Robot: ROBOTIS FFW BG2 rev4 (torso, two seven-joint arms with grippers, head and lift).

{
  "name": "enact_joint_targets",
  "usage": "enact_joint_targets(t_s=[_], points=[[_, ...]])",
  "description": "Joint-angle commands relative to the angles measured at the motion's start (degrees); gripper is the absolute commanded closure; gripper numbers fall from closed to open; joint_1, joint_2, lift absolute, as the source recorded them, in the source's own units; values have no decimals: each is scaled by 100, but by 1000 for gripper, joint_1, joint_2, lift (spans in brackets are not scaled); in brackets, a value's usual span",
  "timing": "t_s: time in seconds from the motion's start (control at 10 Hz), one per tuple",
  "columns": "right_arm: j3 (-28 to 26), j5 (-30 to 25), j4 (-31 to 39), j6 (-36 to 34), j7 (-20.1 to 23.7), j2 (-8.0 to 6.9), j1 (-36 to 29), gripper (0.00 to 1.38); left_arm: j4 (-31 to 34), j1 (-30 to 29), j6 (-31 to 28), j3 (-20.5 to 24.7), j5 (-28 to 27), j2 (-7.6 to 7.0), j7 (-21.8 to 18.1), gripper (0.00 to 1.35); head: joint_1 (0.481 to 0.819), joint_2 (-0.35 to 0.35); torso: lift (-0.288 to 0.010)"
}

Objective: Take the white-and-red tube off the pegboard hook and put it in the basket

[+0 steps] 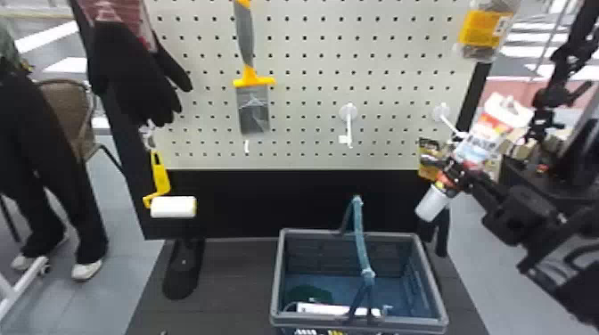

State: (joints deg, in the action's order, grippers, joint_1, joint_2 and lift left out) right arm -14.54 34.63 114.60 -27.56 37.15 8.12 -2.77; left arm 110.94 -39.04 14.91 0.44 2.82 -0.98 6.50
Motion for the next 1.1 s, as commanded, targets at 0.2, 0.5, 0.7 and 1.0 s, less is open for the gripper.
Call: enact_joint_targets(t_s=[0.2,0.5,0.7,1.0], points=[[4,360,-540,532,-23,-197,-428,1050,-6,13,30,0,-9,-8,0,502,549,0,-100],[13,404,-905,717,-58,-346,-563,1050,-6,25,12,0,-1,-17,0,502,549,0,-100],[30,413,-1144,717,-50,-434,-526,1050,9,37,-5,-9,8,-34,0,502,549,0,-100],[189,448,-1299,717,-50,-399,-465,1050,-34,62,-32,-44,17,-43,0,502,549,0,-100]])
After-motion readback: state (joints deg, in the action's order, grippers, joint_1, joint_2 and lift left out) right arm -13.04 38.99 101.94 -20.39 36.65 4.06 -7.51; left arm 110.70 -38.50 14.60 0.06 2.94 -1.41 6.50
